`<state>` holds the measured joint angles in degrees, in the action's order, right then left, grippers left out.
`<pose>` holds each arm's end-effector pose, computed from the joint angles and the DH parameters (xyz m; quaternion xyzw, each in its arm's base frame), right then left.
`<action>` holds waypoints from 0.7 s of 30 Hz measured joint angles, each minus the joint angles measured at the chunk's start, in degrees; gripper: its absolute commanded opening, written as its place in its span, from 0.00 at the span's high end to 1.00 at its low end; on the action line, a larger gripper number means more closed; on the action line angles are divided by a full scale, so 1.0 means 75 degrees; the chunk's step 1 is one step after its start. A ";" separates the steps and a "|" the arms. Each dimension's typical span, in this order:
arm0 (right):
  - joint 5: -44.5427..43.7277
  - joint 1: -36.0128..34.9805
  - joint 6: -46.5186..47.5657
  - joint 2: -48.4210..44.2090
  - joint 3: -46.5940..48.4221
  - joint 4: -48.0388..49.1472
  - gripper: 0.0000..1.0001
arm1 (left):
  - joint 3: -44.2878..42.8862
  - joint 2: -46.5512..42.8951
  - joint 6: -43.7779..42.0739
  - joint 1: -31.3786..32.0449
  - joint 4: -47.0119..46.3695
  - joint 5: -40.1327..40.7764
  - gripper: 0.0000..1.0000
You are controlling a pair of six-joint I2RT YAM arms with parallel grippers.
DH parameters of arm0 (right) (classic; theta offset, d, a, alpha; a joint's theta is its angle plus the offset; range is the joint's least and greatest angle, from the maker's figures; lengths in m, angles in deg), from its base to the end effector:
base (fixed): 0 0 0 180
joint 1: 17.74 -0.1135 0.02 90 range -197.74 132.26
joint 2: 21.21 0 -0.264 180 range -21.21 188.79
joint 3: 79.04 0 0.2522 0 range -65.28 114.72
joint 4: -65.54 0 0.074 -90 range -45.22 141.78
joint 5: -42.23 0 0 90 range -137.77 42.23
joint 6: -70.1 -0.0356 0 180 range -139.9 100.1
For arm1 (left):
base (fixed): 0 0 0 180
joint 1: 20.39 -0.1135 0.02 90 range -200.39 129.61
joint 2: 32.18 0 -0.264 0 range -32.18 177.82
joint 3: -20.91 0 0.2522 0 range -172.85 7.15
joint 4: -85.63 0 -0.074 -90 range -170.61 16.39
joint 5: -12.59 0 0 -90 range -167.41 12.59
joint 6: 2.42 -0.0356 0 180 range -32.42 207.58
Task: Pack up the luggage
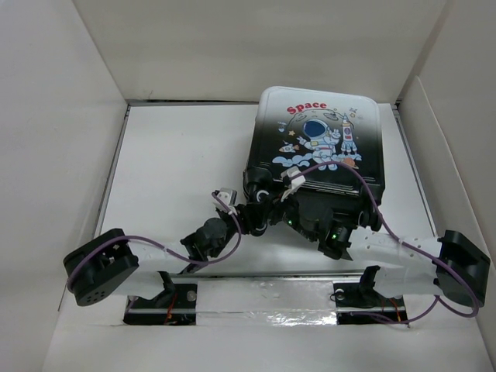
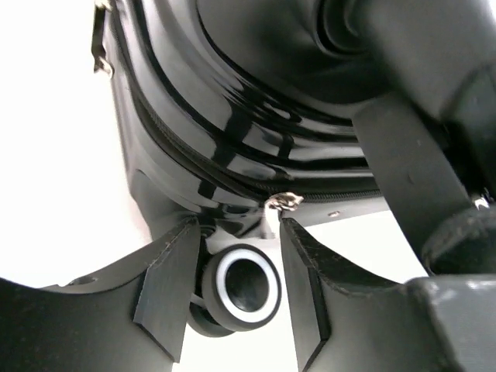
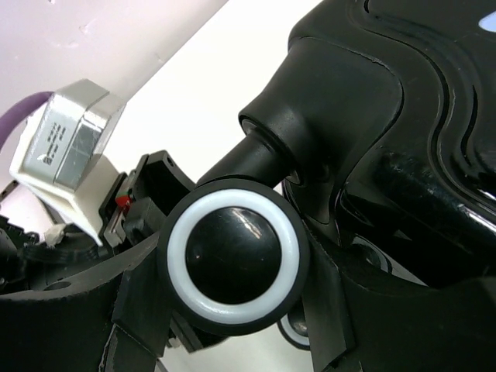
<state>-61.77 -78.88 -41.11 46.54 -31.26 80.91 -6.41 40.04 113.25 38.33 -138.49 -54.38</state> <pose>0.1356 0.2282 0.2630 -0.1714 0.7138 0.3757 0.5656 0.1286 -0.1849 0.1854 0.0640 0.7086 -0.3569 0.6053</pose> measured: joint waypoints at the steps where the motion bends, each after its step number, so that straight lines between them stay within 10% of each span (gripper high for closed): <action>1: -0.0023 0.0000 0.0003 0.0000 0.0000 -0.0003 1.00 | 0.0000 0.0035 0.0032 0.0023 -0.0026 -0.0003 0.57; 10: -0.0055 0.0000 0.0000 0.0020 0.0003 0.0009 1.00 | 0.0000 0.0201 0.0163 0.0309 -0.0312 -0.0044 0.59; 21: -0.0286 -0.0026 0.0055 0.0090 0.0020 0.0073 1.00 | -0.0425 0.0775 0.0490 0.0460 -0.0309 0.1014 0.85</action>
<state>-63.91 -79.08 -40.70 47.21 -31.10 81.45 -9.60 45.86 116.93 41.79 -140.81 -46.78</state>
